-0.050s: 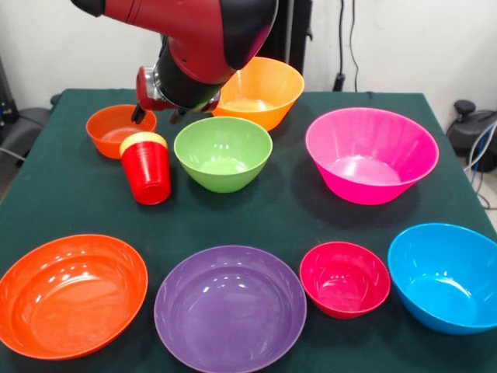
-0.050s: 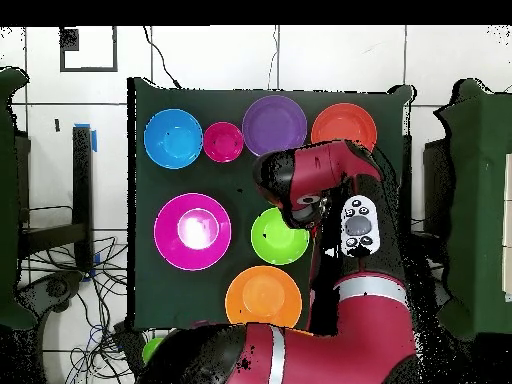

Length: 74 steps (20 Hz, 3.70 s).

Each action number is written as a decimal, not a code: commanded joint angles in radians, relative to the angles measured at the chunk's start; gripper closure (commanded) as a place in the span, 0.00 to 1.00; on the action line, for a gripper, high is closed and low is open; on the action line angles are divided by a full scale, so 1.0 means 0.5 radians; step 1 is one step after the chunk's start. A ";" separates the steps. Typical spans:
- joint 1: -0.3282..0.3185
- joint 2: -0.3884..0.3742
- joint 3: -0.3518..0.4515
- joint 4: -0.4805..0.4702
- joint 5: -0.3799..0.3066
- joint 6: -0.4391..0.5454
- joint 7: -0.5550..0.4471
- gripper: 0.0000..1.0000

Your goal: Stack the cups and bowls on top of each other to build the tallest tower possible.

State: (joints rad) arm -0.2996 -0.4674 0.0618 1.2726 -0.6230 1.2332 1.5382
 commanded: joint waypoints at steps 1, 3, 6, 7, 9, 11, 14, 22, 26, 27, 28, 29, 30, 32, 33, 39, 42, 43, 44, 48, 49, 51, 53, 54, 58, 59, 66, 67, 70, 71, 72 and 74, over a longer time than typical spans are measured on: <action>0.045 0.057 0.164 -0.035 -0.114 0.119 -0.460 0.00; 0.049 0.102 0.174 -0.085 -0.114 0.111 -0.433 0.00; 0.040 0.121 0.179 -0.097 -0.112 0.073 -0.415 0.00; 0.039 0.122 0.178 -0.095 -0.113 0.063 -0.410 0.00; 0.042 0.138 0.179 -0.099 -0.121 0.041 -0.404 0.00; 0.038 0.141 0.178 -0.096 -0.122 0.029 -0.405 0.00; 0.029 0.140 0.182 -0.086 -0.122 0.016 -0.418 0.00; -0.027 0.116 0.197 -0.010 -0.056 -0.060 -0.360 0.00; -0.061 0.058 0.208 0.066 -0.011 -0.120 -0.328 0.00; -0.069 0.040 0.214 0.086 0.001 -0.124 -0.329 0.00; -0.076 0.022 0.219 0.107 0.013 -0.128 -0.330 0.00; -0.082 0.000 0.218 0.129 0.022 -0.139 -0.317 0.00; -0.083 -0.018 0.215 0.149 0.032 -0.147 -0.292 0.00; -0.088 -0.042 0.212 0.175 0.033 -0.154 -0.279 0.00; -0.091 -0.046 0.213 0.181 0.030 -0.158 -0.278 0.00; -0.117 -0.057 0.222 0.232 0.019 -0.311 -0.170 0.00; -0.172 -0.072 0.220 0.351 0.072 -0.548 0.021 0.00; -0.187 -0.074 0.217 0.383 0.075 -0.634 0.065 0.00; -0.202 -0.075 0.214 0.415 0.078 -0.719 0.109 0.00; -0.277 -0.131 0.193 0.587 0.141 -1.051 0.264 0.00; -0.283 -0.149 0.177 0.616 0.148 -1.130 0.302 0.00; -0.309 -0.209 0.151 0.706 0.174 -1.266 0.340 0.00; -0.346 -0.266 0.136 0.797 0.203 -1.365 0.342 0.00; -0.362 -0.298 0.129 0.842 0.216 -1.408 0.341 0.00; -0.373 -0.422 0.060 0.981 0.264 -1.405 0.315 0.00; -0.368 -0.456 0.039 1.020 0.271 -1.398 0.308 0.00; -0.332 -0.653 -0.032 1.215 0.304 -1.320 0.232 0.00; -0.331 -0.658 -0.035 1.229 0.298 -1.335 0.225 0.00; -0.329 -0.620 -0.052 1.250 0.299 -1.466 0.300 0.00; -0.343 -0.597 -0.052 1.266 0.315 -1.552 0.351 0.00; -0.370 -0.586 -0.055 1.310 0.343 -1.661 0.419 0.00; -0.446 -0.555 -0.045 1.383 0.390 -1.874 0.507 0.00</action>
State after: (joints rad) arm -0.4984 -0.7763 -0.0011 1.8382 -0.4828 0.5021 1.5603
